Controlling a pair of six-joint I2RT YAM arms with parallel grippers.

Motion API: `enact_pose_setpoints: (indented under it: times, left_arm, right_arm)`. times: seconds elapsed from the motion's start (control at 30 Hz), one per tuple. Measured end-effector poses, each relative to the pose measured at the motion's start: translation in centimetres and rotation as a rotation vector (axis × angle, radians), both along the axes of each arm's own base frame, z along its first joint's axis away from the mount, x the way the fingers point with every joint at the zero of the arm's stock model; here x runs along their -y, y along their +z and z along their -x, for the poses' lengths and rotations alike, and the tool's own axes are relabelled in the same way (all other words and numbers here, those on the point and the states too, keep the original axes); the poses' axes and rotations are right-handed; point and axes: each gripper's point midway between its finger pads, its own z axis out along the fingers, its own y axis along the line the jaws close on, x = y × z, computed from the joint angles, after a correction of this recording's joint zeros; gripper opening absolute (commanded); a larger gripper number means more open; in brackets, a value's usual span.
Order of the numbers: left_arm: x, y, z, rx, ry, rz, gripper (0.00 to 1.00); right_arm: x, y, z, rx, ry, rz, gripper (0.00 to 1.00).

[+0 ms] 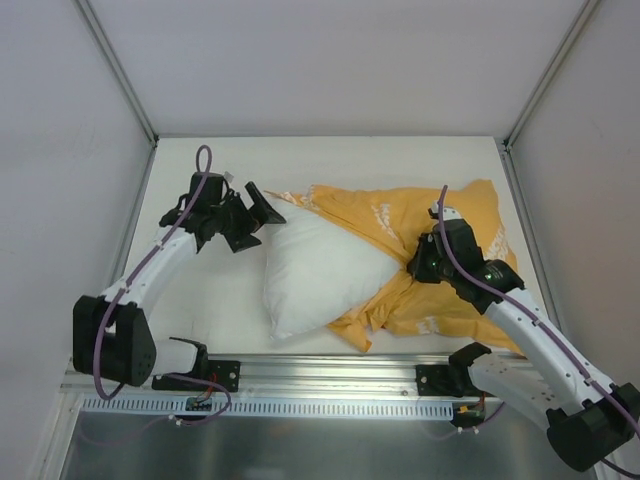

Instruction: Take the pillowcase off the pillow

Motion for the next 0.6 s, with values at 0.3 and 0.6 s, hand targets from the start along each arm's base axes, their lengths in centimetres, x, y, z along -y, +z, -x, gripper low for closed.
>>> enact_pose_setpoints:
  times: [0.3,0.6]
  left_arm:
    - [4.5,-2.3,-0.5,0.000,-0.137,-0.019,0.00]
    - [4.3,-2.0,0.4,0.047,-0.142,0.000,0.00]
  right_arm:
    - [-2.6,4.3,0.3,0.028,0.115,0.058,0.82]
    - [-9.3,12.6,-4.5,0.171,0.225,0.105,0.90]
